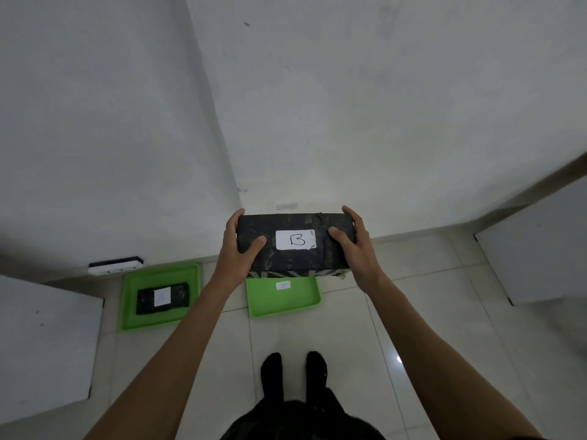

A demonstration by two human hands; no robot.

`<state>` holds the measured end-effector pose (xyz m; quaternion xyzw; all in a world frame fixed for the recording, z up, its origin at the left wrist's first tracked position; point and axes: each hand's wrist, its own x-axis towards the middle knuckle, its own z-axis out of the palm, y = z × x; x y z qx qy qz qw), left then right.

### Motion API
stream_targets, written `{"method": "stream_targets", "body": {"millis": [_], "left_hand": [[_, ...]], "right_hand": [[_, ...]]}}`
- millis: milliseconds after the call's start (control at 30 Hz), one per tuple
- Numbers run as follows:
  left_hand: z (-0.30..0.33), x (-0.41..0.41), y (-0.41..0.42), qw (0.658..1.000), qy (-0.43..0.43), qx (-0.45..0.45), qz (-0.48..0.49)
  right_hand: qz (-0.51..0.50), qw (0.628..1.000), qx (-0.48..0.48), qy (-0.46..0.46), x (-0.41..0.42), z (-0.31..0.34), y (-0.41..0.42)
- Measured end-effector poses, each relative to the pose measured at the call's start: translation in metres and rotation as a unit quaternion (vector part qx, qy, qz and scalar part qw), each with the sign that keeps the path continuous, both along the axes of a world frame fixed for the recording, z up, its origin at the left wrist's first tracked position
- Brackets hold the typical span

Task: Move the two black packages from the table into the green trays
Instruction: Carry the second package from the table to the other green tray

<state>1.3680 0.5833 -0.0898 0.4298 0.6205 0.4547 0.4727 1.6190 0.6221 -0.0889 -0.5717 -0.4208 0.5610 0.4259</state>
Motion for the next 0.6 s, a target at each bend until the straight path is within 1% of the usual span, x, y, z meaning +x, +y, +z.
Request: {"method": "stream_targets", "body": {"millis": [167, 233, 300, 433, 600], "left_hand": [[-0.036, 0.009, 0.027, 0.999, 0.020, -0.028, 0.034], [-0.062, 0.008, 0.035, 0.997, 0.039, -0.047, 0.044], [-0.101, 0.005, 0.044, 0.995, 0.060, -0.061, 0.054], [-0.219, -0.005, 0.064, 0.993, 0.065, -0.077, 0.058], [-0.392, -0.015, 0.070, 0.992, 0.061, -0.090, 0.060]], "right_hand": [[0.047, 0.999, -0.022, -0.016, 0.007, -0.036, 0.046], [0.060, 0.997, -0.038, -0.040, 0.005, -0.062, 0.060], [0.069, 0.995, -0.044, -0.059, 0.001, -0.099, 0.072], [0.066, 0.993, -0.062, -0.077, -0.010, -0.214, 0.090], [0.068, 0.988, -0.070, -0.117, -0.018, -0.389, 0.091]]}}
